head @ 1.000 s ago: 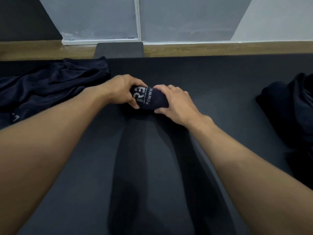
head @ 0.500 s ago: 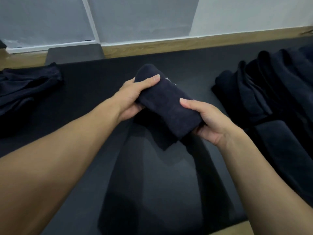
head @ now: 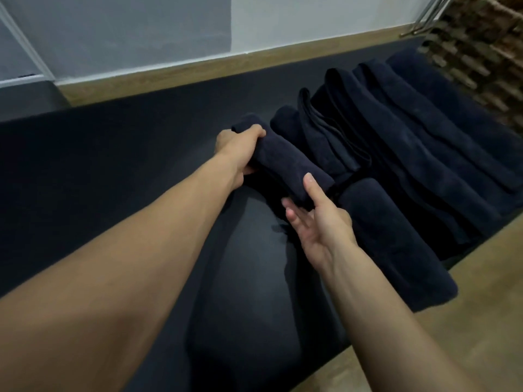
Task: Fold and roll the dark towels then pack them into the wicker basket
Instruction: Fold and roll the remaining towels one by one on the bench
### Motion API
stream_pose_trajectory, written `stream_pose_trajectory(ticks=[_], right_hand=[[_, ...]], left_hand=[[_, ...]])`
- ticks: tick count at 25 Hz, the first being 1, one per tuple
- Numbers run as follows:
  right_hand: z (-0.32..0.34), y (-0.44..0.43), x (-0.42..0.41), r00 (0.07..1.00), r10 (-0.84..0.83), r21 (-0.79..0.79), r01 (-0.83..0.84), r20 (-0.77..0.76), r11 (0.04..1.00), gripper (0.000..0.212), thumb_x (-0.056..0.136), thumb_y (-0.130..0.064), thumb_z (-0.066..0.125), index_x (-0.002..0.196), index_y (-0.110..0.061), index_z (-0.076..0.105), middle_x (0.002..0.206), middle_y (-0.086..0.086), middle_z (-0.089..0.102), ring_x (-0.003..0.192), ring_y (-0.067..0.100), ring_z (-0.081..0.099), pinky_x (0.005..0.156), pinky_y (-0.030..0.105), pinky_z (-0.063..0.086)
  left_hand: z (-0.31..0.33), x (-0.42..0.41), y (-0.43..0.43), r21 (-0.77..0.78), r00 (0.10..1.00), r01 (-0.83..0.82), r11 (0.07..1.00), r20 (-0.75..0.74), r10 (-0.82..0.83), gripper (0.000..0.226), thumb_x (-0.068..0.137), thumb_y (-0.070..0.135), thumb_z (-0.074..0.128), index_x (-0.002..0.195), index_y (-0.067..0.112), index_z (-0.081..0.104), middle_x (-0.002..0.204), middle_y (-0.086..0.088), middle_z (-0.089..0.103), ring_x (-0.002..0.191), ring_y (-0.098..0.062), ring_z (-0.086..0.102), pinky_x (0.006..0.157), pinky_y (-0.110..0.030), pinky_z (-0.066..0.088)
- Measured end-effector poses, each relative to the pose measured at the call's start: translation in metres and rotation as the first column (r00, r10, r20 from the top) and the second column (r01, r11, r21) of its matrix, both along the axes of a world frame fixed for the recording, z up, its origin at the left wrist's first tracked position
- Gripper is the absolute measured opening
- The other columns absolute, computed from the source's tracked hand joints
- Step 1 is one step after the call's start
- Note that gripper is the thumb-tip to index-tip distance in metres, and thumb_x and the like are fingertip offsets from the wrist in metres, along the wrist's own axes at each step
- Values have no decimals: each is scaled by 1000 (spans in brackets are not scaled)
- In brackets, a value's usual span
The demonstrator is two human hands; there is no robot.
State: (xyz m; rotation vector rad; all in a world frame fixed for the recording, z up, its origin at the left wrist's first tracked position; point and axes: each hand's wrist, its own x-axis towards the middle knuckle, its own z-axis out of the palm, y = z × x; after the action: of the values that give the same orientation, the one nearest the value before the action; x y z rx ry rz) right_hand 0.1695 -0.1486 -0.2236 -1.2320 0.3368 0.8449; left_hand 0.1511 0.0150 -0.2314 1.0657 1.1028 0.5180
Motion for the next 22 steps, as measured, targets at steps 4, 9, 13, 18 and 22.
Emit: stream_pose_trajectory(ticks=[4, 9, 13, 18, 22], right_hand=[[-2, 2, -5, 994, 20, -7, -21, -105, 1000, 37, 84, -34, 75, 93, -6, 53, 78, 16, 75, 70, 21, 74, 49, 22, 53], [1, 4, -9, 971, 75, 53, -65, -227, 996, 47, 85, -49, 68, 100, -6, 56, 70, 6, 73, 59, 17, 70, 41, 19, 45], [-3, 3, -10, 972, 62, 15, -61, -228, 998, 50, 86, -55, 63, 91, -4, 64, 61, 2, 67, 49, 13, 62, 38, 18, 40], [-8, 9, -18, 989, -6, -25, 2, -147, 1000, 46, 92, -50, 60, 90, -5, 63, 61, 3, 70, 49, 13, 63, 41, 19, 40], [-3, 9, -23, 989, -1, -12, -1, -149, 1000, 52, 91, -56, 57, 97, -5, 63, 69, 4, 73, 55, 14, 67, 44, 20, 43]], left_hand=[[7, 12, 5, 41, 996, 54, 998, -74, -51, 14, 83, 18, 65, 92, 14, 56, 97, -7, 65, 91, -23, 66, 74, -38, 61], [18, 24, 14, 151, 960, 113, 982, -272, -69, 17, 76, 26, 67, 87, 19, 55, 96, -3, 64, 88, -21, 64, 65, -34, 59], [5, 22, 11, 73, 969, 155, 985, -207, -137, 35, 75, 35, 78, 99, 16, 62, 106, -5, 68, 89, -24, 69, 70, -38, 61], [-15, 4, 9, 36, 989, 143, 989, 45, -144, 26, 91, 29, 69, 109, 12, 64, 108, -8, 71, 96, -26, 71, 81, -43, 61], [-8, -3, -1, 205, 970, 197, 959, -181, -160, 27, 93, 42, 62, 109, 20, 63, 100, -4, 69, 81, -26, 72, 67, -35, 62]])
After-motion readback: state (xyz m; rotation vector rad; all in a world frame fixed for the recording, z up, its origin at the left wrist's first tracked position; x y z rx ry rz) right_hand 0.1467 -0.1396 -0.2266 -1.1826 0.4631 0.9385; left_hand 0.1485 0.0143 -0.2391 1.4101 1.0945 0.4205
